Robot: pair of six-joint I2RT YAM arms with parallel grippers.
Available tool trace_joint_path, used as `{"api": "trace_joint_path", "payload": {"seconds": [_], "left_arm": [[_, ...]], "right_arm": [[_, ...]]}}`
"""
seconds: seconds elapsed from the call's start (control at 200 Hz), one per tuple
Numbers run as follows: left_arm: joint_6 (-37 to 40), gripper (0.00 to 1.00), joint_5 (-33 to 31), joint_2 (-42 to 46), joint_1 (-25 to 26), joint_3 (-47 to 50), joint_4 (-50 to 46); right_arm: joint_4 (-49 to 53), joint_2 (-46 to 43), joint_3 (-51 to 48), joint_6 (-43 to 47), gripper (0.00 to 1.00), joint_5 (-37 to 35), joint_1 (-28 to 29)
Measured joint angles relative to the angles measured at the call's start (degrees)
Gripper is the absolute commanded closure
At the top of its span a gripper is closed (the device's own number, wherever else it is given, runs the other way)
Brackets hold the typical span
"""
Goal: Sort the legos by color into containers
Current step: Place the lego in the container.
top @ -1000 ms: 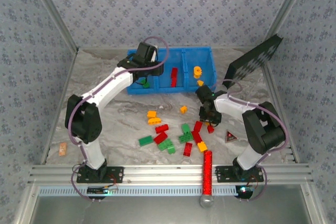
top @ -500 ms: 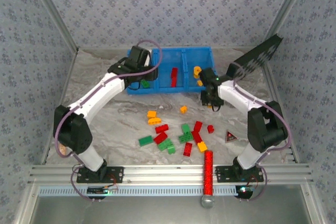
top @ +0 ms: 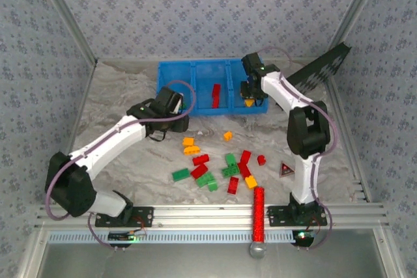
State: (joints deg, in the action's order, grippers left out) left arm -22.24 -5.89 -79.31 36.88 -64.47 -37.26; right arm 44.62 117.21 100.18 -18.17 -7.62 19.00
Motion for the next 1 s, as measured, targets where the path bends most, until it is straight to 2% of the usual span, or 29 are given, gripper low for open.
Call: {"api": "trace_joint_path", "payload": {"seconds": [0.24,0.4,0.795,1.0], "left_arm": [[-3.9,0.47,-0.2,3.0,6.6,4.9,-1.7],[-6.8,0.47,-0.4,3.0,9.0,8.3,-2.1],[-9.4,0.46,-1.4,0.2,9.8,9.9,-1.1],[-8.3,0.46,-1.4,-4.1,12.2,7.3,-0.1]], "right_arm": [[0.4,11.3,12.5,0.9,0.63,1.0,-1.1],[1.1,14.4,15.4,1.3,0.58,1.4,-1.1],[1.5,14.1,13.8,3.4,0.38,1.4,-1.1],[1.3,8.0,7.7,4.3,0.35,1.4,-1.1]]}}
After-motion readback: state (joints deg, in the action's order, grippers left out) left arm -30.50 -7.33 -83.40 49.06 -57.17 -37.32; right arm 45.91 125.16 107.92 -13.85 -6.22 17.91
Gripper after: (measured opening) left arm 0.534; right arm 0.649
